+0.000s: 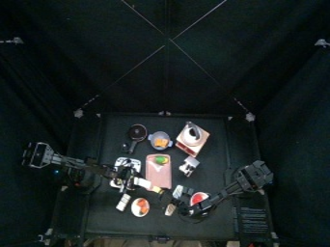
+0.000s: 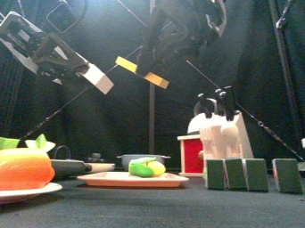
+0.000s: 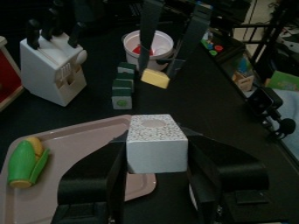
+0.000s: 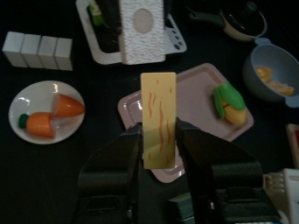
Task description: Plcae egg block to right of knife holder
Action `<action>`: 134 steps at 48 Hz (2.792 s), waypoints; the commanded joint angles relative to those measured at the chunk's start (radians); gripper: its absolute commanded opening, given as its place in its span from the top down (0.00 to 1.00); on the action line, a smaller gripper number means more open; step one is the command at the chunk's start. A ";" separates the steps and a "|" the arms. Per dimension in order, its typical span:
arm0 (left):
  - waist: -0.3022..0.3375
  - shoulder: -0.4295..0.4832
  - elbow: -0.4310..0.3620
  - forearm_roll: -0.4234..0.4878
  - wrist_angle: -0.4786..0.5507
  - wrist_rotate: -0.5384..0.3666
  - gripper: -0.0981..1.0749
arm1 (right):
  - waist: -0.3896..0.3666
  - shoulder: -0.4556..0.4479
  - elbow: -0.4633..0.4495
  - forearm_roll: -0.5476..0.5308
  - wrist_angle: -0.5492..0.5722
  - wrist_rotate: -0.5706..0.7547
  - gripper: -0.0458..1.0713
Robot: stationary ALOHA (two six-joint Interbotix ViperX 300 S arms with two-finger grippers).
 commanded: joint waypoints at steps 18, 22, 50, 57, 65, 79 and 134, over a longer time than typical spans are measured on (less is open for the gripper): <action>0.002 -0.009 -0.009 -0.017 -0.005 -0.002 0.54 | 0.080 -0.360 0.252 -0.058 0.170 0.377 0.83; 0.002 -0.009 -0.008 -0.017 -0.005 -0.002 0.54 | 0.087 -0.414 0.287 -0.051 0.179 0.425 0.83; 0.003 -0.009 -0.002 -0.017 0.000 -0.002 0.54 | 0.106 -0.627 0.509 0.316 0.175 0.529 0.82; 0.003 -0.009 0.000 -0.017 0.002 -0.002 0.54 | 0.104 -0.630 0.555 0.430 0.161 0.526 0.82; 0.003 -0.009 0.000 -0.018 0.002 -0.002 0.54 | 0.098 -0.620 0.600 0.474 0.115 0.529 0.82; 0.005 -0.009 0.000 -0.017 0.003 0.000 0.54 | -0.014 -0.518 0.650 0.480 -0.114 0.505 0.74; 0.005 -0.009 0.000 -0.017 0.005 0.000 0.54 | -0.112 -0.449 0.687 0.525 -0.152 0.505 0.24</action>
